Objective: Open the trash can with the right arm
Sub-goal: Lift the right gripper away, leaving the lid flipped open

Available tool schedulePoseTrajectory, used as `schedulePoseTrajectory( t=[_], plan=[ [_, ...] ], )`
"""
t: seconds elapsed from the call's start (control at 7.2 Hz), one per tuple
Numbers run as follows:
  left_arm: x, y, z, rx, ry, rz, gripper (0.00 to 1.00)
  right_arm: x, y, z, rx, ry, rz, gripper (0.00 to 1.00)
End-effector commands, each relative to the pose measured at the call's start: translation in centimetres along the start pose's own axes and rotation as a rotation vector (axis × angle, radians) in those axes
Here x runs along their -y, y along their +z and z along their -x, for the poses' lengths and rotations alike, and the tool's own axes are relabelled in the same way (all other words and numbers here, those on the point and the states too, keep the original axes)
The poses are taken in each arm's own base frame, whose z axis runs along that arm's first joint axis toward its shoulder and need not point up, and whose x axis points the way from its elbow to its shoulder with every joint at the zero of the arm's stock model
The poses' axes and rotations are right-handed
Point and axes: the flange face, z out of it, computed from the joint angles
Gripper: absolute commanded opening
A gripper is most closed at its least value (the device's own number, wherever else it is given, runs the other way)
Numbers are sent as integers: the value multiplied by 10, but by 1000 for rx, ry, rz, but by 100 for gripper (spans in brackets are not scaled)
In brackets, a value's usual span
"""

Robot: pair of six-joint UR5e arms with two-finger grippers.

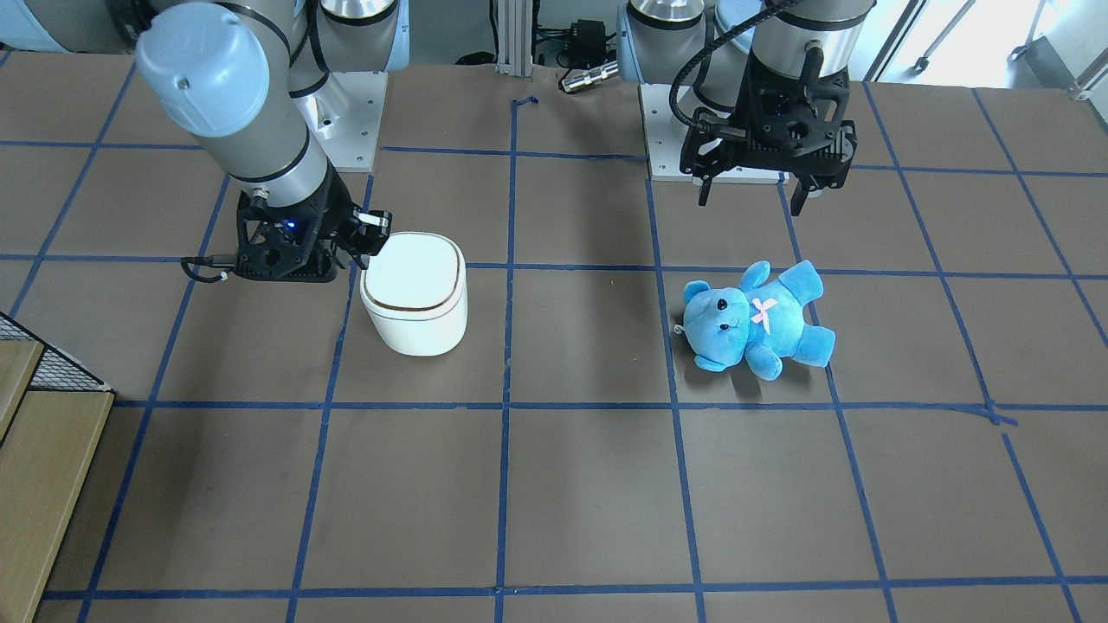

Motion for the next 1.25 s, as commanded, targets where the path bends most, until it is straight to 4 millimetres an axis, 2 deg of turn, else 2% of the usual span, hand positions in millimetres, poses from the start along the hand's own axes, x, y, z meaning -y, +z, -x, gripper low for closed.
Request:
schedulePoseTrajectory(
  t=[0.0, 0.14, 0.42, 0.56, 1.11],
  plan=[
    [0, 0, 0, 0, 0, 0, 100, -5, -44, -8, -47, 3, -87, 100],
    [0, 0, 0, 0, 0, 0, 100, -9, -48, -10, -53, 8, -85, 100],
    [0, 0, 0, 0, 0, 0, 100, -16, -66, -28, -57, 37, -120, 100],
    [0, 0, 0, 0, 0, 0, 100, -24, -74, -29, -58, 37, -125, 100],
    [0, 0, 0, 0, 0, 0, 100, -30, -74, -28, -56, 38, -111, 100]
  ],
)
